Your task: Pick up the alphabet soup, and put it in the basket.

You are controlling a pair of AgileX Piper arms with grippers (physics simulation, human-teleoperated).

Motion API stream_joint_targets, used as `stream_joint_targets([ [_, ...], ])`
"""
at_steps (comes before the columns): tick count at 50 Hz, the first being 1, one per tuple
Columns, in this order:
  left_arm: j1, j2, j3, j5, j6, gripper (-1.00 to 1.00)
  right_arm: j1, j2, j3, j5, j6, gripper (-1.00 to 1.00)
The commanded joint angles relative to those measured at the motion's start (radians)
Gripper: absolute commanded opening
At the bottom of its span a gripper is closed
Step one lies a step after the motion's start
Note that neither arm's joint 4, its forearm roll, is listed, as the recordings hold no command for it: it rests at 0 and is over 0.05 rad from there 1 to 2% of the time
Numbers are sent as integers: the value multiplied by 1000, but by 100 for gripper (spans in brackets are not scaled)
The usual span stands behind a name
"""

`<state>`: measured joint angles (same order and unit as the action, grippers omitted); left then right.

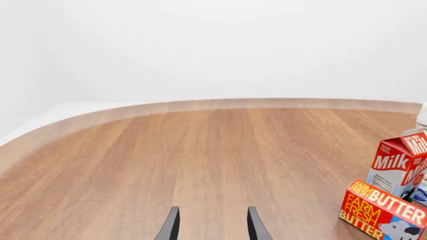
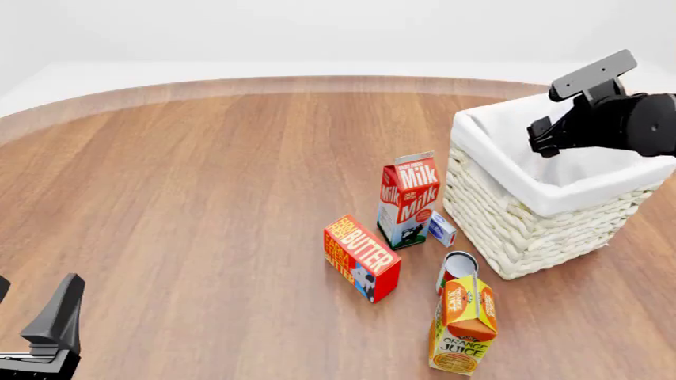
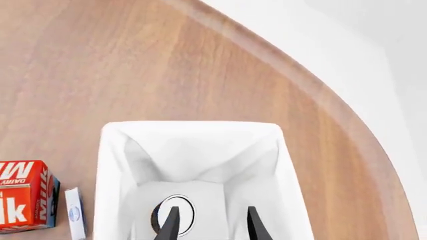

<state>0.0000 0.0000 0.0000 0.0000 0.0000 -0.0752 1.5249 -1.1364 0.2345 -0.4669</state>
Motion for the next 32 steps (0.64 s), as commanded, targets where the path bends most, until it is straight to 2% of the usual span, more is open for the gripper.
stream_joint_targets([
  [1, 0, 0, 0, 0, 0, 100, 9, -67, 18, 10, 14, 100],
  [32, 0, 0, 0, 0, 0, 100, 60, -221, 92, 23, 44, 100],
])
